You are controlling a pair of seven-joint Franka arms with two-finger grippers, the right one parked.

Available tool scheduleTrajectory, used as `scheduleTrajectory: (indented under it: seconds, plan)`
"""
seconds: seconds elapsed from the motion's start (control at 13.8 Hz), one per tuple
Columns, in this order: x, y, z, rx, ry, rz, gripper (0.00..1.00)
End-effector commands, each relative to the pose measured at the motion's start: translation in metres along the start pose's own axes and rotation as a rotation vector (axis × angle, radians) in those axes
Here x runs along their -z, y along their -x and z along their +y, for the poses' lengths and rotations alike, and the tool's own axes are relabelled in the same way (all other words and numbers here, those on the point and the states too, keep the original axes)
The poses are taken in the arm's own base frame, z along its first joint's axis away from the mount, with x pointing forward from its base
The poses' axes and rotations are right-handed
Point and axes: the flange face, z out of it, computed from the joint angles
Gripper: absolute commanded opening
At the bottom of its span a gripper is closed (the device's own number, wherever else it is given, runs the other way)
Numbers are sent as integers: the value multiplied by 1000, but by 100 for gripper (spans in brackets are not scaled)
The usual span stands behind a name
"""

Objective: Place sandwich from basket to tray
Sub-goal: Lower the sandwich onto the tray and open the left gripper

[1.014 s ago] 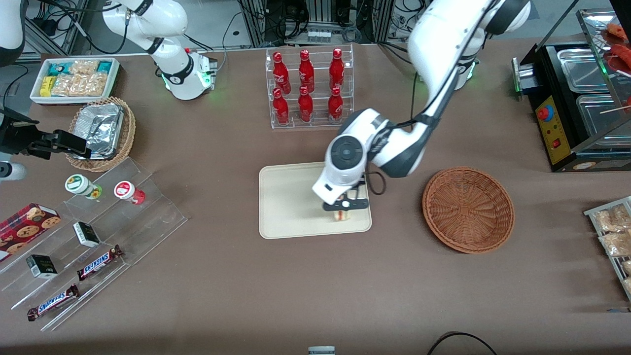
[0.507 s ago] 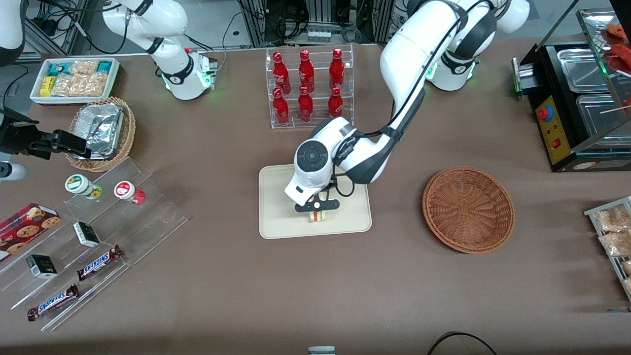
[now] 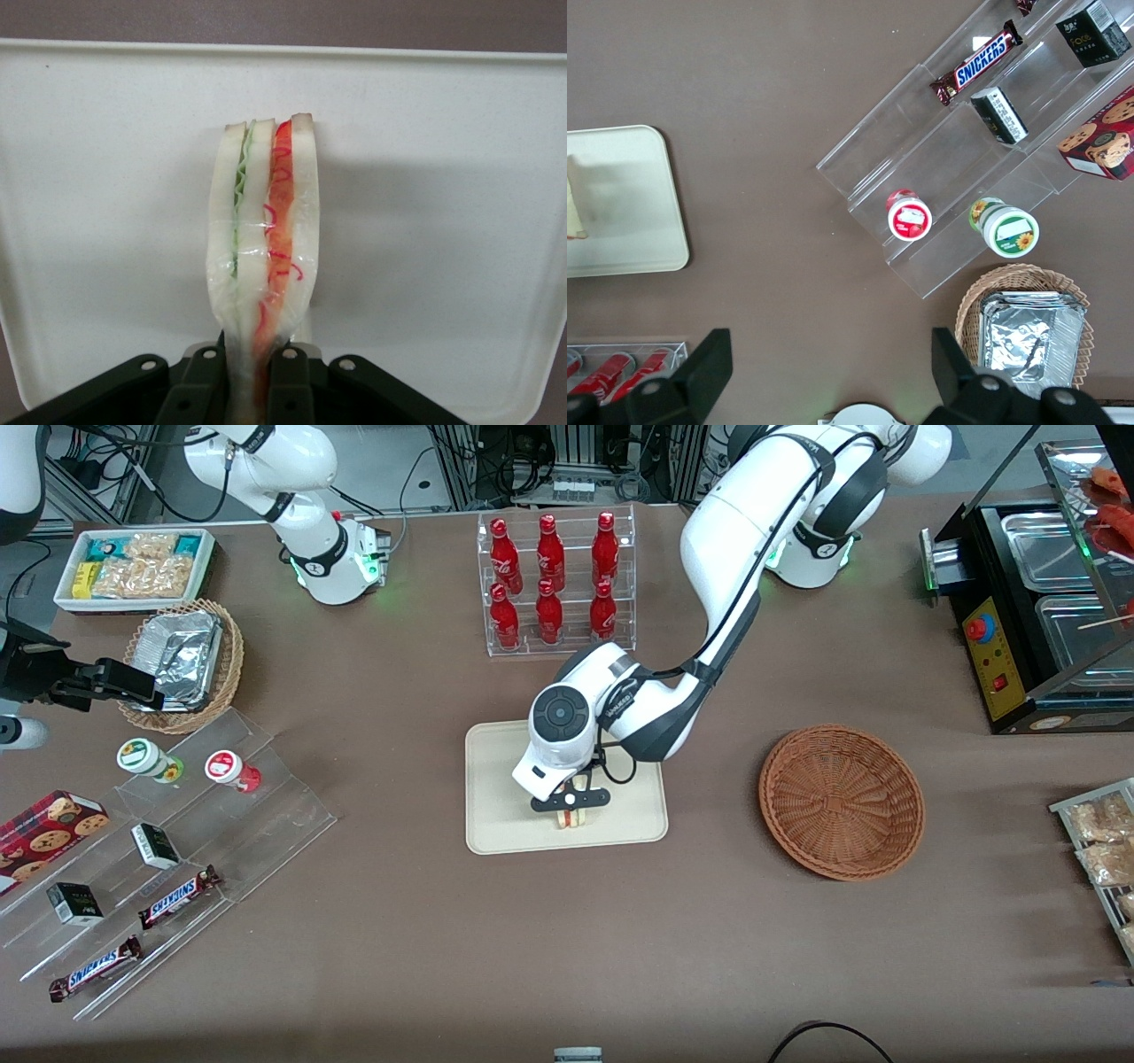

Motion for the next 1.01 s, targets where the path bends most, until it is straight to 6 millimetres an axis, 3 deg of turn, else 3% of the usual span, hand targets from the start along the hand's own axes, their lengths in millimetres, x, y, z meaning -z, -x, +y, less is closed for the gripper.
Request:
scheduleTrajectory:
  seconds: [0.0,0.29,0.36,0.43,0.51,0.65,0.94]
  plan:
    - [-6,-2,6,21,-2,10,0]
    - [-11,2,12,36,5,21,0]
    - [-11,1,11,37,6,21,5]
    - [-10,0,11,37,6,23,64]
    - [-8,0,11,32,8,25,100]
    - [1,-1,11,32,14,32,100]
    - [54,0,4,35,32,52,100]
